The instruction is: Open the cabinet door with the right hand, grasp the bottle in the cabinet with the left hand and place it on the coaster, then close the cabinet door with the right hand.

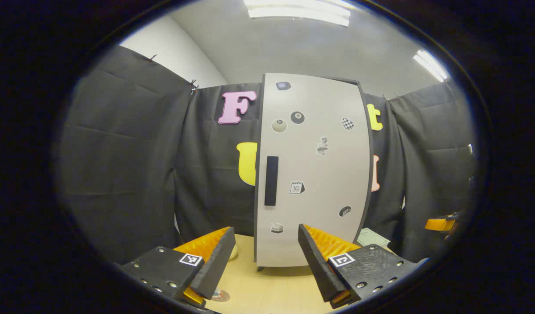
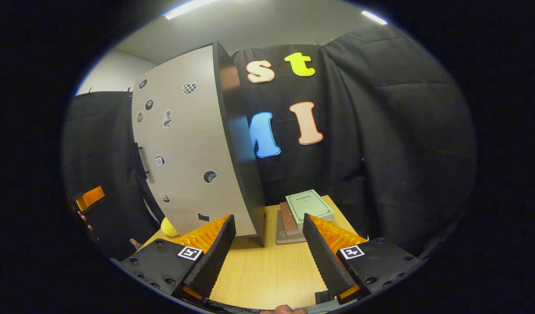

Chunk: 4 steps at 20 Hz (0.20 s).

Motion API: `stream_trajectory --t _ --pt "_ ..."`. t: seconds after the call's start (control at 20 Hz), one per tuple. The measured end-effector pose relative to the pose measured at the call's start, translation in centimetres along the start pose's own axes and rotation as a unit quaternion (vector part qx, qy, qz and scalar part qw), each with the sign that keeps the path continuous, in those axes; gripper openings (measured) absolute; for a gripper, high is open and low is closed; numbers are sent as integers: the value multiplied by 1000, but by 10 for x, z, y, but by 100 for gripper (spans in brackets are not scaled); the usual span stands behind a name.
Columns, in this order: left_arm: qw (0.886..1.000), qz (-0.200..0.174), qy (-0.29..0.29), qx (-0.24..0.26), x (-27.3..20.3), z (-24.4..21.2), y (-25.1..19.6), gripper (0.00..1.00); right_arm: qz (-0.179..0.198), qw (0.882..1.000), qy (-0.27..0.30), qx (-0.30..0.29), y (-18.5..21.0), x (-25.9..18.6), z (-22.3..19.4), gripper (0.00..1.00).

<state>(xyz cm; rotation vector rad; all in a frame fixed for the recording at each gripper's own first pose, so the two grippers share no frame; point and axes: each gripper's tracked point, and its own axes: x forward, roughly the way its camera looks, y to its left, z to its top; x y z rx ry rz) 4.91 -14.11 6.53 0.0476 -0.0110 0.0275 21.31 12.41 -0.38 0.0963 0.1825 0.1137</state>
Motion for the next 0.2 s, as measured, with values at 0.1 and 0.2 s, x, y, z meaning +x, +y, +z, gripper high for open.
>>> stream_trajectory --t 0.1,0.2 --pt "1000 -7 -3 3 3 -6 13 87 -14 1000 5 1 5 9 -5 98" --pt "1000 -13 -11 -6 7 -12 22 90 -16 999 25 12 12 14 -13 99"
